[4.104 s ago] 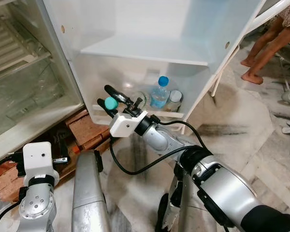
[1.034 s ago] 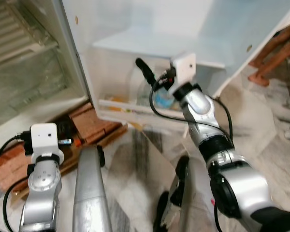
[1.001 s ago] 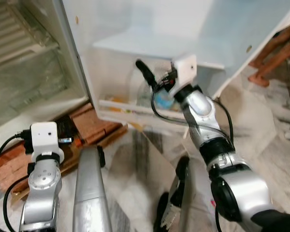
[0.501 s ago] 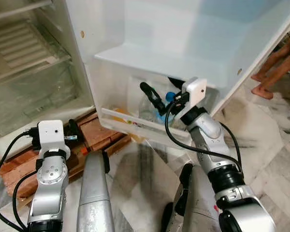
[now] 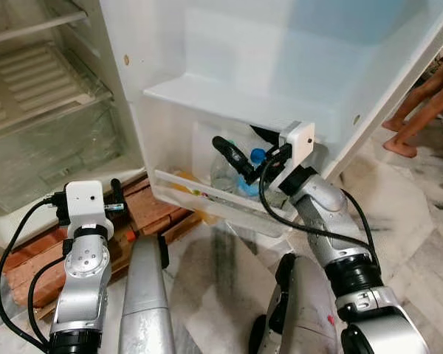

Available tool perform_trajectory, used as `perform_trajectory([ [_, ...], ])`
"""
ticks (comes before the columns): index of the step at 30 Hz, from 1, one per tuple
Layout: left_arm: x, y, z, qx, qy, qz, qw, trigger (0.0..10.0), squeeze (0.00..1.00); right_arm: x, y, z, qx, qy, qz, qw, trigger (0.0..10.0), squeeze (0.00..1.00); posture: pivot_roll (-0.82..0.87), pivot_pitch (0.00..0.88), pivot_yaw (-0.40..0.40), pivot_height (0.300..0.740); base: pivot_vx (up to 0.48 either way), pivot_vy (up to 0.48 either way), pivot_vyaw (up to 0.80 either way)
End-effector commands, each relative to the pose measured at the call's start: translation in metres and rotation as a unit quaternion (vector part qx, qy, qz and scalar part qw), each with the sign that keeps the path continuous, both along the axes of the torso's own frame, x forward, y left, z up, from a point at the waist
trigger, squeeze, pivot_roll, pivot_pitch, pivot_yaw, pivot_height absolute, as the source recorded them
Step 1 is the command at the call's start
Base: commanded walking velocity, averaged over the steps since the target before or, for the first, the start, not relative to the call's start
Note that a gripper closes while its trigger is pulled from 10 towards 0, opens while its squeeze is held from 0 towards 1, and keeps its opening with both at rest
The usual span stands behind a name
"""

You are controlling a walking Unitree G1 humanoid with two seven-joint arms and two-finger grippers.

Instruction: Restocking fridge

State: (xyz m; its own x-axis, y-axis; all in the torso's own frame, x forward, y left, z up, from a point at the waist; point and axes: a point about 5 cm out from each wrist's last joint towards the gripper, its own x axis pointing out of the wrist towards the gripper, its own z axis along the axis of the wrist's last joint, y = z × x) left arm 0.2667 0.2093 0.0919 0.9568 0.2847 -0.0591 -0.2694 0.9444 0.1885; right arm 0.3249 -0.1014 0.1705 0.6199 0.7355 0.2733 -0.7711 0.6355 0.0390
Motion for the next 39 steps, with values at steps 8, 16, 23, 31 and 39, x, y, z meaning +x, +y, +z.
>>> perform_trajectory([
  [8,-0.001,-0.006,-0.006,0.012,0.01,-0.004,1.0,10.0,0.0,-0.023,-0.005,0.039,0.04,-0.053,0.096,0.993,10.0,0.0,0.14,0.022,-0.042,0.491,0.0,0.0,0.0],
  [16,0.005,-0.008,-0.005,0.027,0.009,-0.001,1.0,10.0,0.0,-0.028,-0.01,0.046,0.02,-0.087,0.053,0.995,10.0,0.0,0.12,0.021,-0.027,0.491,0.0,0.0,0.0],
  [23,0.006,-0.011,-0.006,0.03,0.012,0.001,0.999,10.0,0.0,0.001,-0.038,0.059,-0.056,-0.189,-0.172,0.965,10.0,0.0,0.12,0.021,-0.025,0.491,0.0,0.0,0.0],
  [31,0.008,-0.011,-0.005,0.042,0.012,0.011,0.999,10.0,0.0,0.012,-0.044,0.065,-0.012,-0.158,-0.227,0.961,10.0,0.0,0.13,0.023,-0.026,0.491,0.0,0.0,0.0],
  [39,0.011,-0.012,-0.005,0.049,0.011,0.015,0.999,10.0,0.0,0.006,-0.02,0.055,0.137,-0.017,-0.076,0.988,10.0,0.0,0.12,0.02,-0.021,0.491,0.0,0.0,0.0],
])
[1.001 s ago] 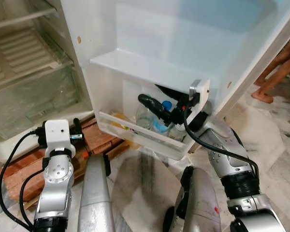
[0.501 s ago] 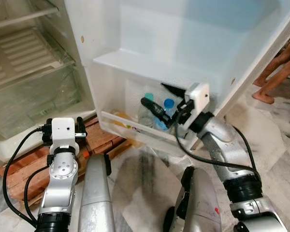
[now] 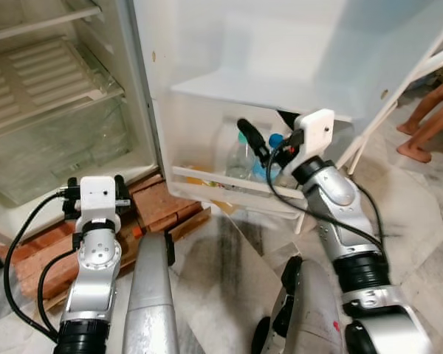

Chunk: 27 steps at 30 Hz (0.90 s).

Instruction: Restocking fridge

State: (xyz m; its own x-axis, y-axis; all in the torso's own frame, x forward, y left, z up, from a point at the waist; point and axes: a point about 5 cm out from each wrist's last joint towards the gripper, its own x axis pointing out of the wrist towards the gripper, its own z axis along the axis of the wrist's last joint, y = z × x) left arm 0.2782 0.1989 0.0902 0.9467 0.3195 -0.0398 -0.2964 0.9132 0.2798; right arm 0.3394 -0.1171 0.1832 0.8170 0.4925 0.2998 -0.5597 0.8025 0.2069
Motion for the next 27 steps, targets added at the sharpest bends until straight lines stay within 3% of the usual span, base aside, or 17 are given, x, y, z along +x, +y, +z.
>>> perform_trajectory([
  [1,0.0,-0.002,-0.003,0.001,0.006,-0.003,1.0,10.0,0.0,-0.016,0.003,0.04,0.064,-0.064,0.109,0.99,10.0,0.0,0.12,0.019,-0.021,0.491,0.0,0.0,0.0],
  [3,0.002,-0.004,-0.003,0.001,0.005,-0.005,1.0,10.0,0.0,-0.028,0.014,0.035,0.036,-0.066,0.173,0.982,10.0,0.0,0.11,0.017,-0.022,0.491,0.0,0.0,0.0],
  [7,0.003,-0.006,-0.003,-0.001,0.003,-0.007,1.0,10.0,0.0,-0.042,0.022,0.024,-0.006,-0.061,0.239,0.969,10.0,0.0,0.11,0.015,-0.022,0.491,0.0,0.0,0.0],
  [12,0.004,-0.007,-0.003,0.0,0.003,-0.008,1.0,10.0,0.0,-0.048,0.024,0.017,-0.043,-0.055,0.26,0.963,10.0,0.0,0.11,0.01,-0.027,0.491,0.0,0.0,0.0],
  [15,0.004,-0.007,-0.005,-0.002,0.006,-0.007,1.0,10.0,0.0,-0.045,0.01,-0.023,-0.223,-0.007,0.21,0.952,10.0,0.0,0.11,0.006,-0.032,0.491,0.0,0.0,0.0],
  [16,0.004,-0.007,-0.005,-0.003,0.006,-0.007,1.0,10.0,0.0,-0.044,0.007,-0.029,-0.242,0.005,0.201,0.949,10.0,0.0,0.11,0.006,-0.032,0.491,0.0,0.0,0.0],
  [17,0.004,-0.007,-0.005,-0.003,0.006,-0.007,1.0,10.0,0.0,-0.044,0.007,-0.029,-0.242,0.005,0.201,0.949,10.0,0.0,0.11,0.006,-0.032,0.491,0.0,0.0,0.0],
  [18,0.004,-0.007,-0.005,-0.003,0.006,-0.008,1.0,10.0,0.0,-0.048,-0.001,-0.041,-0.257,0.045,0.201,0.944,10.0,0.0,0.1,0.005,-0.033,0.491,0.0,0.0,0.0],
  [20,0.004,-0.008,-0.005,-0.004,0.007,-0.009,1.0,10.0,0.0,-0.056,-0.005,-0.05,-0.277,0.062,0.223,0.933,10.0,0.0,0.1,0.005,-0.032,0.491,0.0,0.0,0.0],
  [23,0.005,-0.009,-0.006,-0.006,0.008,-0.012,1.0,10.0,0.0,-0.077,-0.003,-0.052,-0.268,0.062,0.294,0.915,10.0,0.0,0.1,0.004,-0.029,0.491,0.0,0.0,0.0],
  [25,0.006,-0.01,-0.006,-0.006,0.008,-0.015,1.0,10.0,0.0,-0.083,-0.001,-0.044,-0.244,0.031,0.303,0.921,10.0,0.0,0.09,0.003,-0.025,0.491,0.0,0.0,0.0],
  [27,0.007,-0.01,-0.004,-0.009,0.004,-0.016,1.0,10.0,0.0,-0.079,-0.001,-0.033,-0.209,0.002,0.257,0.944,10.0,0.0,0.09,0.002,-0.023,0.491,0.0,0.0,0.0],
])
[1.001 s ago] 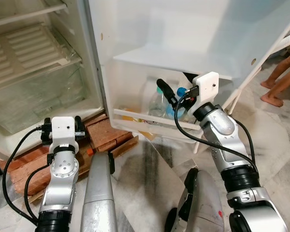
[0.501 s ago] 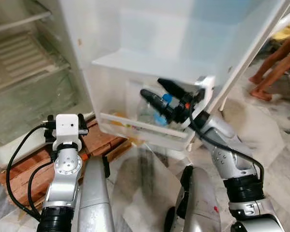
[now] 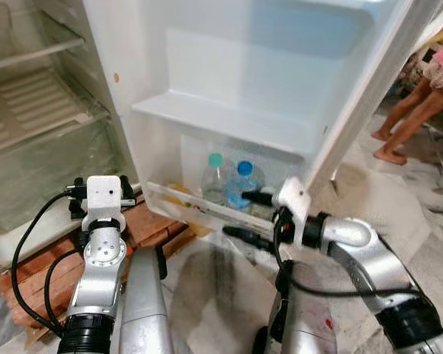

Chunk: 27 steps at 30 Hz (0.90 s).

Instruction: Restocking fridge

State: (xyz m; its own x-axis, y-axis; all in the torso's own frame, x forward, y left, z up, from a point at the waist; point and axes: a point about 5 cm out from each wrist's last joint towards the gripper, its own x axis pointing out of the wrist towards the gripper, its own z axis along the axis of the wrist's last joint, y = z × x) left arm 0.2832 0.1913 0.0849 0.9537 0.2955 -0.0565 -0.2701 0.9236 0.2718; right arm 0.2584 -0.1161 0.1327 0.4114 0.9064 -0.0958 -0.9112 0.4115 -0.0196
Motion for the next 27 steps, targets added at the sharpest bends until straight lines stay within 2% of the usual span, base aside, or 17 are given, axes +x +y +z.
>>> perform_trajectory([
  [1,0.003,-0.002,0.002,-0.006,-0.006,-0.005,1.0,10.0,0.0,0.005,-0.004,0.022,0.051,-0.047,-0.04,0.997,10.0,0.0,0.09,0.002,-0.023,0.491,0.0,0.0,0.0],
  [2,0.003,-0.001,0.003,-0.006,-0.007,-0.006,1.0,10.0,0.0,0.008,-0.006,0.026,0.067,-0.064,-0.079,0.993,10.0,0.0,0.09,0.0,-0.023,0.491,0.0,0.0,0.0],
  [3,0.002,0.001,0.004,-0.007,-0.009,-0.007,1.0,10.0,0.0,0.012,-0.012,0.028,0.088,-0.086,-0.157,0.98,10.0,0.0,0.09,0.0,-0.022,0.491,0.0,0.0,0.0],
  [4,0.002,0.002,0.004,-0.009,-0.01,-0.007,1.0,10.0,0.0,0.013,-0.016,0.028,0.093,-0.092,-0.193,0.972,10.0,0.0,0.09,0.0,-0.022,0.491,0.0,0.0,0.0],
  [5,0.001,0.003,0.005,-0.008,-0.012,-0.007,1.0,10.0,0.0,0.012,-0.024,0.024,0.097,-0.097,-0.259,0.956,10.0,0.0,0.09,0.0,-0.023,0.491,0.0,0.0,0.0],
  [6,0.001,0.003,0.005,-0.008,-0.012,-0.007,1.0,10.0,0.0,0.012,-0.024,0.024,0.097,-0.097,-0.259,0.956,10.0,0.0,0.09,0.0,-0.023,0.491,0.0,0.0,0.0],
  [7,-0.002,0.004,0.005,-0.001,-0.013,-0.007,1.0,10.0,0.0,0.009,-0.029,0.015,0.084,-0.086,-0.303,0.945,10.0,0.0,0.09,0.0,-0.02,0.491,0.0,0.0,0.0],
  [10,-0.006,0.006,0.001,0.002,-0.006,-0.006,1.0,10.0,0.0,0.002,-0.031,0.003,0.059,-0.067,-0.353,0.931,10.0,0.0,0.09,0.0,-0.014,0.491,0.0,0.0,0.0],
  [11,-0.009,0.007,0.0,0.003,-0.003,-0.006,1.0,10.0,0.0,-0.001,-0.029,-0.001,0.052,-0.058,-0.365,0.928,10.0,0.0,0.08,0.0,-0.009,0.491,0.0,0.0,0.0],
  [15,-0.017,0.007,-0.005,0.003,0.008,-0.013,1.0,10.0,0.0,-0.013,-0.021,-0.01,0.084,-0.013,-0.357,0.93,10.0,0.0,0.08,0.0,0.002,0.491,0.0,0.0,-0.12],
  [16,-0.019,0.006,-0.007,0.0,0.011,-0.017,1.0,10.0,0.0,-0.014,-0.02,-0.011,0.09,-0.009,-0.367,0.926,10.0,0.0,0.08,0.0,0.006,0.491,0.0,0.0,-0.48],
  [20,-0.024,0.002,-0.009,-0.005,0.017,-0.039,0.999,10.0,0.0,-0.009,-0.021,-0.01,0.095,-0.025,-0.401,0.911,10.0,0.0,0.09,0.0,0.012,0.51,0.0,0.0,-0.12],
  [22,-0.027,-0.002,-0.008,-0.014,0.014,-0.065,0.998,10.0,0.0,-0.007,-0.025,-0.011,0.093,-0.03,-0.421,0.902,10.0,0.0,0.09,0.0,0.013,0.524,0.0,0.0,0.0],
  [27,-0.032,-0.005,-0.008,-0.017,0.009,-0.088,0.996,10.0,0.0,-0.005,-0.029,-0.017,0.083,-0.026,-0.449,0.889,10.0,0.0,0.1,0.0,0.013,0.558,0.0,0.0,0.0],
])
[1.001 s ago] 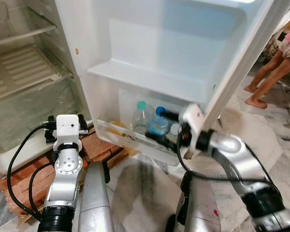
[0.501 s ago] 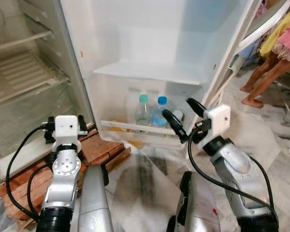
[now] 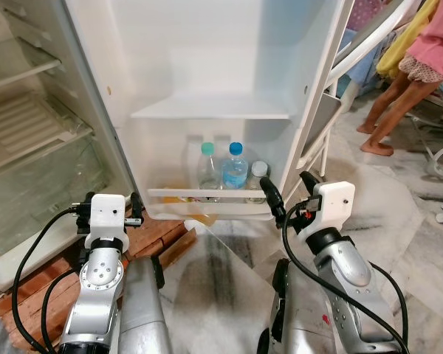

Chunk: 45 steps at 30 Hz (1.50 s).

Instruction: Restocking fridge

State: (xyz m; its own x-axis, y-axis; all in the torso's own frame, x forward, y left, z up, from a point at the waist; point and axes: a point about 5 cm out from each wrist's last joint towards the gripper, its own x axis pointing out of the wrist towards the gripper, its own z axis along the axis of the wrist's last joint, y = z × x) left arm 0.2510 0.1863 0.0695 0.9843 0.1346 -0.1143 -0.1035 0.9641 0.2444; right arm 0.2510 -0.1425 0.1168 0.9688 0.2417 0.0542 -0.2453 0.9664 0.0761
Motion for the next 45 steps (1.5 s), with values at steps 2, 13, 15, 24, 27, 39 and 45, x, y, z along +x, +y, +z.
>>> perform_trajectory([
  [2,0.001,-0.001,0.008,-0.004,-0.016,-0.009,1.0,10.0,0.0,0.003,-0.002,-0.003,0.001,0.004,-0.02,1.0,10.0,0.0,0.1,0.0,0.01,0.567,0.0,0.0,0.0],
  [13,0.001,-0.006,0.001,-0.015,-0.004,-0.024,1.0,10.0,0.0,0.014,-0.003,-0.006,-0.002,0.005,-0.046,0.999,10.0,0.0,0.1,0.0,0.006,0.63,0.0,0.0,0.0],
  [15,0.001,-0.008,-0.002,-0.013,0.0,-0.031,0.999,10.0,0.0,0.017,-0.006,-0.008,-0.007,0.005,-0.058,0.998,10.0,0.0,0.1,0.0,0.008,0.645,0.0,0.0,0.0],
  [24,0.009,-0.014,0.0,-0.004,-0.008,-0.041,0.999,10.0,0.0,0.025,-0.007,-0.006,-0.008,-0.002,-0.072,0.997,10.0,0.0,0.09,0.0,0.006,0.693,0.0,0.0,0.0],
  [27,0.012,-0.013,0.0,-0.006,-0.009,-0.04,0.999,10.0,0.0,0.027,-0.005,-0.006,0.012,0.001,-0.06,0.998,10.0,0.0,0.09,0.0,0.0,0.717,0.0,0.0,0.0],
  [39,0.018,-0.015,0.0,-0.02,-0.009,-0.051,0.998,10.0,0.0,0.031,0.001,-0.011,-0.023,0.011,-0.041,0.999,10.0,0.0,0.09,0.0,-0.013,0.74,0.0,0.0,0.0],
  [45,0.02,-0.016,-0.001,-0.02,-0.009,-0.052,0.998,10.0,0.0,0.032,-0.002,-0.01,-0.017,0.005,-0.041,0.999,10.0,0.0,0.09,0.0,-0.018,0.74,0.0,0.0,0.0],
])
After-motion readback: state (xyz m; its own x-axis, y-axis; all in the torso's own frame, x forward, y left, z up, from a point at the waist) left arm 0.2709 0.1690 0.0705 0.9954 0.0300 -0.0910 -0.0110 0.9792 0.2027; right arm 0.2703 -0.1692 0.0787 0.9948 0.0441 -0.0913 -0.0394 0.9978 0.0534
